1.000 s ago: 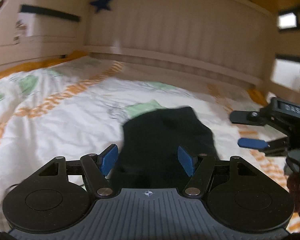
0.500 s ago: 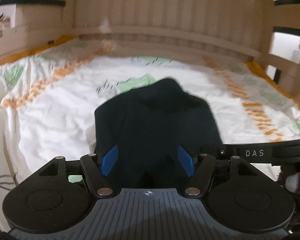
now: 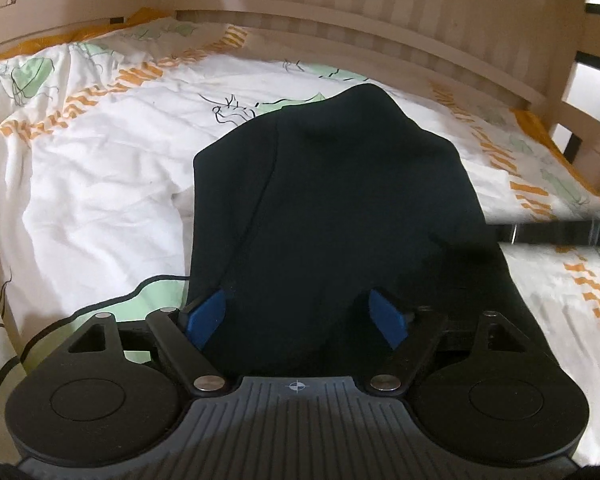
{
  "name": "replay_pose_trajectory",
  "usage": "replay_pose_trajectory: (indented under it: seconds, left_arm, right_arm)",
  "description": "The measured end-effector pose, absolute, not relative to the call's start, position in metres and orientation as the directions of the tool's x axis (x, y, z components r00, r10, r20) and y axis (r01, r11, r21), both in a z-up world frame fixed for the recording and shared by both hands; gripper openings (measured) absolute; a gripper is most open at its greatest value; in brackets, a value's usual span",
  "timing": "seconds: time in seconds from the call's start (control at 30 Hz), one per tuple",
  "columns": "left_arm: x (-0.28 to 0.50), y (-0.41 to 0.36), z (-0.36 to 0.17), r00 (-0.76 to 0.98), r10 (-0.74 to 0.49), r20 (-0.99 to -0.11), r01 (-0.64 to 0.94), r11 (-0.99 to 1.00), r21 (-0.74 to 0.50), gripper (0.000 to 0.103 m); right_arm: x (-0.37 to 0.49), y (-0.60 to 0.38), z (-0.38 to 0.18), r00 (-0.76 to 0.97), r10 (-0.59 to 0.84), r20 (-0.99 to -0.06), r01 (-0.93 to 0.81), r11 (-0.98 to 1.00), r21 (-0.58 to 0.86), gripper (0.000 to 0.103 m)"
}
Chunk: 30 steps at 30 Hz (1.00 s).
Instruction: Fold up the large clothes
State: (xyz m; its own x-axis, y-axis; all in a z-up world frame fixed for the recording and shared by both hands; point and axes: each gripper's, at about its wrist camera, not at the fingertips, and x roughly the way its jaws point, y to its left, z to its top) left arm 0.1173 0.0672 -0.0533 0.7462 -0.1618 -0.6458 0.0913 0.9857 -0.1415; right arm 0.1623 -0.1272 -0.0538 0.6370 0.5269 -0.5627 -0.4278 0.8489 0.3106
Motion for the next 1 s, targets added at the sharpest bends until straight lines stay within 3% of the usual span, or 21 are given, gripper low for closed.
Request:
replay_pose_trajectory:
  seconds: [0.1,0.2,0.43,0.63,0.77,0.93,1.0]
  left_arm:
    - [0.115,0.067,-0.053,0.749,-0.157,-0.643,0.089,0.987,-0.137,0.08]
    - [0.116,0.066,-0.053,0.749,-0.16,-0.643,0.091,0.986,-0.14,0.08]
    - [0.116,0.065,-0.052,0.754,-0.161,-0.637,0.096,0.986,-0.135,0.081]
    - [0.117,0.064,-0.053,0.756,-0.158,-0.635,0.097,0.987,-0.13,0.081]
    - [0.116,0.064,-0.051,0.76,-0.163,-0.629,0.102,0.986,-0.132,0.081]
    - [0.115,0.063,-0.048,0.769,-0.163,-0.618,0.105,0.986,-0.13,0.085]
    - [0.115,0.061,-0.046,0.769,-0.153,-0.62,0.101,0.988,-0.119,0.09]
  right_arm:
    - [0.17,-0.126,-0.037,0.682,0.521,-0.513,-0.434,0.853,0.289,0.035]
    - [0.191,-0.116,-0.03,0.697,0.504,-0.51,-0.442,0.862,0.248,0.053]
    - [0.261,-0.093,-0.051,0.701,0.414,-0.581,-0.328,0.91,0.252,0.05]
    - [0.294,-0.069,-0.086,0.654,0.284,-0.701,-0.29,0.95,0.114,0.05]
    - [0.285,-0.076,-0.081,0.665,0.331,-0.67,-0.317,0.937,0.148,0.056]
    - [0.258,-0.099,-0.058,0.714,0.433,-0.551,-0.353,0.901,0.25,0.098]
    - [0.239,-0.107,-0.047,0.752,0.418,-0.51,-0.351,0.908,0.228,0.102]
